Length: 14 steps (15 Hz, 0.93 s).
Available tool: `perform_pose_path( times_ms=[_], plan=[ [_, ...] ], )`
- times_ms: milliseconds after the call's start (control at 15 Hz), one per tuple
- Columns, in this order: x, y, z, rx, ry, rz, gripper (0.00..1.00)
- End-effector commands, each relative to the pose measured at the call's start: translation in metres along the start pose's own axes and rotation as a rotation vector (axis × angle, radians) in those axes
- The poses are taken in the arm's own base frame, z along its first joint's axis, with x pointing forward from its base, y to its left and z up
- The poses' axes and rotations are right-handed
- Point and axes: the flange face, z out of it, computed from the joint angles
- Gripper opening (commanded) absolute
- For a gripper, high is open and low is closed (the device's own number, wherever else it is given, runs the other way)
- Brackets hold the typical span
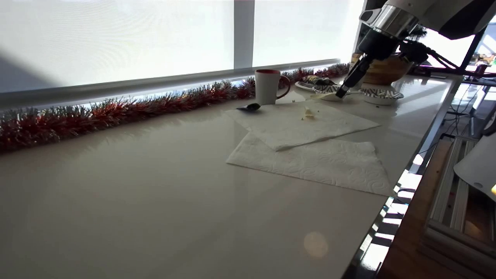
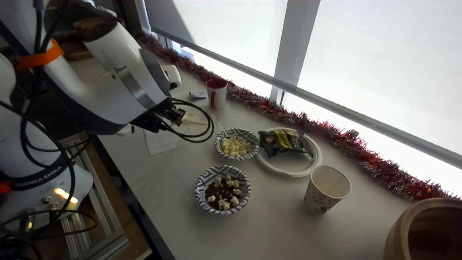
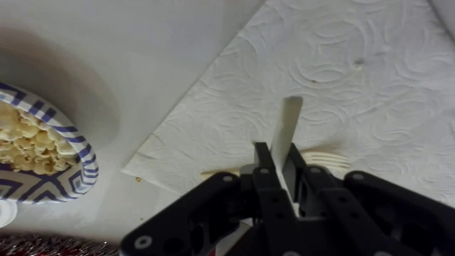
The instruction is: Use the spoon to shift some of the black and white cereal to the other bowl
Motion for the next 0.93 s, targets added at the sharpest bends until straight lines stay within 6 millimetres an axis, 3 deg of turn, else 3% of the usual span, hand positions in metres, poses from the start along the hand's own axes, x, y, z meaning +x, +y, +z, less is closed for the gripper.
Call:
perform_pose_path(
  times_ms=[0, 467, 867],
  plan=[
    [0.014, -0.004, 0.007, 0.045, 0.006, 0.000, 0.03],
    [0.032, 0.012, 0.008, -0.002, 0.038, 0.055, 0.03],
    [0.038, 0.023, 0.023, -0.041, 0.035, 0.264, 0.03]
  ],
)
